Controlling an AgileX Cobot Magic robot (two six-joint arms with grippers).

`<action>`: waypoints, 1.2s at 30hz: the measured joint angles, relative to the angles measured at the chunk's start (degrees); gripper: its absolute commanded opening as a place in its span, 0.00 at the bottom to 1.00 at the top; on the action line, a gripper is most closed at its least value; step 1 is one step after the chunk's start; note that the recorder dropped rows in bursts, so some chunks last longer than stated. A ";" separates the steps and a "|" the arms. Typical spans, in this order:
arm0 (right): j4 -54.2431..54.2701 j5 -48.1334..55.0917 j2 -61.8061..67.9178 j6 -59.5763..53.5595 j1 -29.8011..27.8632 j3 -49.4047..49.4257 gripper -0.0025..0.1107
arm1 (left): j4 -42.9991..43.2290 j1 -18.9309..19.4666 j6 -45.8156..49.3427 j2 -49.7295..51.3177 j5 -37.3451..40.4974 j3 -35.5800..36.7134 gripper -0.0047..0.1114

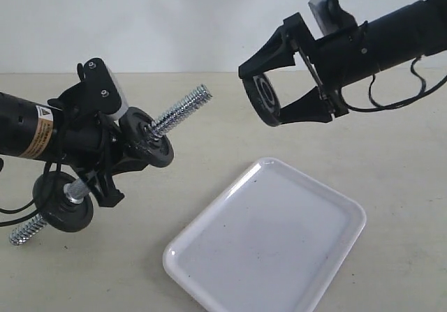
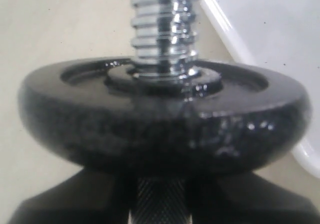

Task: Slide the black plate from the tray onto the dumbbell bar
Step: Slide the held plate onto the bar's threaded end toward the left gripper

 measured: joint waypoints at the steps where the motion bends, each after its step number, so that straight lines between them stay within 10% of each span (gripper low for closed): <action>1: -1.86 0.11 -1.33 0.65 0.00 0.00 0.02 | 0.00 0.00 0.00 0.00 -0.06 0.00 0.08; 36: -9.18 1.37 -6.07 7.04 4.99 0.00 0.02 | -4.82 -5.86 4.54 -0.03 3.73 0.09 0.08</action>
